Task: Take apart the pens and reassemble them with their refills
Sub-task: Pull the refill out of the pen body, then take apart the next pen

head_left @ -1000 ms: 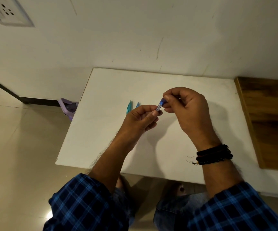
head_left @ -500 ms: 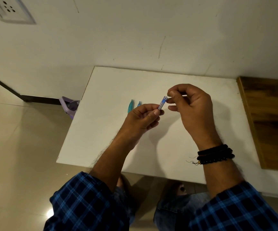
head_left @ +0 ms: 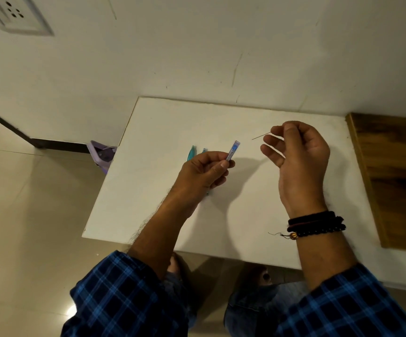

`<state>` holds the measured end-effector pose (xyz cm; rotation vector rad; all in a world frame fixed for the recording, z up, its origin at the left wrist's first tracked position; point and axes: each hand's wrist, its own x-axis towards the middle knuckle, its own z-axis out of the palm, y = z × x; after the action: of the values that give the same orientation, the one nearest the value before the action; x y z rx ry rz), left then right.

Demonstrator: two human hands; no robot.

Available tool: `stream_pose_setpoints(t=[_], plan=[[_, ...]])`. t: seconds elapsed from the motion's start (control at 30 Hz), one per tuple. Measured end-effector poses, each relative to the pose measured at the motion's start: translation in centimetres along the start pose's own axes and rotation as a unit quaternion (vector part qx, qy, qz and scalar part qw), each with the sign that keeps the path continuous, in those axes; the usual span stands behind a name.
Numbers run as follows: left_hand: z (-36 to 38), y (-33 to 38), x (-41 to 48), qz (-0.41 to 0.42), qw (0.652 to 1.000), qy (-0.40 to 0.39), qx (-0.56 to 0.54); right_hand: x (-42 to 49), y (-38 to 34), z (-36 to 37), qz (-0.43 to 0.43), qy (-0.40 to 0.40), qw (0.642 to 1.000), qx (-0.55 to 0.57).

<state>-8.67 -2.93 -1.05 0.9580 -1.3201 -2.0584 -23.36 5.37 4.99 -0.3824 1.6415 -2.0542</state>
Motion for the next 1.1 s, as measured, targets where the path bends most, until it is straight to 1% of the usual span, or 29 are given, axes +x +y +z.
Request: stream_pose_setpoints(t=[0.1, 0.2, 0.27, 0.33, 0.4, 0.47, 0.57, 0.73, 0.8, 0.87, 0.9, 0.97, 1.03, 1.1], plan=[[-0.4, -0.2, 0.3, 0.013, 0.999, 0.046, 0.014, 0.0, 1.4, -0.1, 0.085, 0.016, 0.994, 0.060], [-0.4, -0.6, 0.6, 0.013, 0.995, 0.087, 0.050, -0.1, 2.6, 0.0, 0.125, 0.014, 0.990, 0.060], [-0.1, -0.9, 0.6, 0.005, 0.991, 0.108, 0.078, -0.2, 3.1, 0.0, 0.134, 0.002, 0.990, 0.038], [0.2, -0.9, 0.3, -0.003, 0.986, 0.118, 0.115, -0.3, 3.6, -0.1, 0.150, -0.028, 0.988, 0.007], [0.5, -0.9, 0.2, -0.003, 0.983, 0.111, 0.146, -0.4, 4.0, -0.3, 0.162, -0.065, 0.984, -0.042], [0.8, -1.0, 0.1, 0.013, 0.979, 0.104, 0.173, -0.4, 4.2, -0.4, 0.155, -0.085, 0.981, -0.076], [0.8, -0.9, 0.1, 0.050, 0.971, 0.121, 0.201, -0.2, 4.2, -0.4, 0.140, -0.070, 0.984, -0.089], [-0.8, -0.3, 0.5, 0.053, 0.956, 0.211, 0.197, 0.2, 4.7, -0.8, 0.163, -0.042, 0.985, -0.050], [-1.0, -0.4, 0.5, 0.048, 0.953, 0.218, 0.205, 0.2, 4.8, -1.0, 0.177, -0.044, 0.983, -0.031], [-0.9, -0.5, 0.5, 0.041, 0.950, 0.216, 0.223, 0.3, 5.1, -1.2, 0.188, -0.053, 0.980, -0.040], [-0.9, -0.5, 0.5, 0.040, 0.949, 0.216, 0.228, 0.3, 5.3, -1.3, 0.189, -0.061, 0.978, -0.069], [-1.0, -0.5, 0.5, 0.040, 0.950, 0.220, 0.219, 0.2, 6.0, -1.6, 0.172, -0.090, 0.963, -0.188], [-1.1, -0.5, 0.5, 0.039, 0.952, 0.228, 0.203, 0.1, 6.6, -2.0, 0.136, -0.126, 0.927, -0.327], [-1.1, -0.4, 0.5, 0.035, 0.953, 0.233, 0.193, 0.1, 7.2, -2.3, 0.110, -0.148, 0.894, -0.407]])
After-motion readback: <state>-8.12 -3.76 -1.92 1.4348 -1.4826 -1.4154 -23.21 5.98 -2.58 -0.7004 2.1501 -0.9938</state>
